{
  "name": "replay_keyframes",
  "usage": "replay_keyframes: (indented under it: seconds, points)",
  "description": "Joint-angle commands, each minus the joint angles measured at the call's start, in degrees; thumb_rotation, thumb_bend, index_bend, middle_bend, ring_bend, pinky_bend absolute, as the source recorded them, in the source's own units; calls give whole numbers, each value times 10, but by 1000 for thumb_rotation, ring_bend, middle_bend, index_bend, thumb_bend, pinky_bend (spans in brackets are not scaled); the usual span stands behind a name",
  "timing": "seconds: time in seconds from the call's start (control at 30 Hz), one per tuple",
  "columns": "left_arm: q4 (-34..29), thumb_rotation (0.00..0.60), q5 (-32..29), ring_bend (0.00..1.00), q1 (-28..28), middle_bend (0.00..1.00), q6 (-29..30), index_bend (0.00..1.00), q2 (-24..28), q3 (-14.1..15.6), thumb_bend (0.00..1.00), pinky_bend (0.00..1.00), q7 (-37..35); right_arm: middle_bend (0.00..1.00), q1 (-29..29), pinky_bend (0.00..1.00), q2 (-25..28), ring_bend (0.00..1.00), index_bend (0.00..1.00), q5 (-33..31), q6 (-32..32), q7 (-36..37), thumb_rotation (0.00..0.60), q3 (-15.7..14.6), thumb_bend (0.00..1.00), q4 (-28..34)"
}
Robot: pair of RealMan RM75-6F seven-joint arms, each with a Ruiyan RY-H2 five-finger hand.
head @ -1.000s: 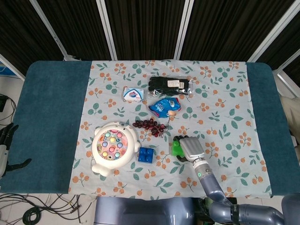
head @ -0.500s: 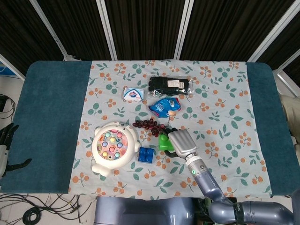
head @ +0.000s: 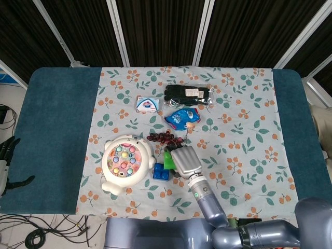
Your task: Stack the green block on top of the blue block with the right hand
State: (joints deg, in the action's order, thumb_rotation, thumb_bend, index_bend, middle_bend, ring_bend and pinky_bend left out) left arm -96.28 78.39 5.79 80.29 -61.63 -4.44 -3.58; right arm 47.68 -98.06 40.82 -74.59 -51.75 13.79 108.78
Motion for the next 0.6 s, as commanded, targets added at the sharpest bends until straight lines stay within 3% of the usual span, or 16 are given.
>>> replay_keyframes:
  seconds: [0.03, 0.3, 0.6]
  points:
    - [-1, 600, 0, 0, 1, 0, -1, 0, 1, 0, 0, 0, -2, 531, 13, 513, -31, 467, 604, -19, -26, -26, 600, 0, 503, -6]
    - [-3, 600, 2, 0, 0, 0, -1, 0, 5, 0, 0, 0, -13, 531, 37, 513, -92, 467, 604, -42, -64, -59, 600, 27, 503, -45]
    - [-5, 600, 2, 0, 1, 0, -5, 0, 6, 1, 0, 0, -16, 532, 52, 513, -120, 469, 604, -72, -92, -87, 600, 56, 503, -68]
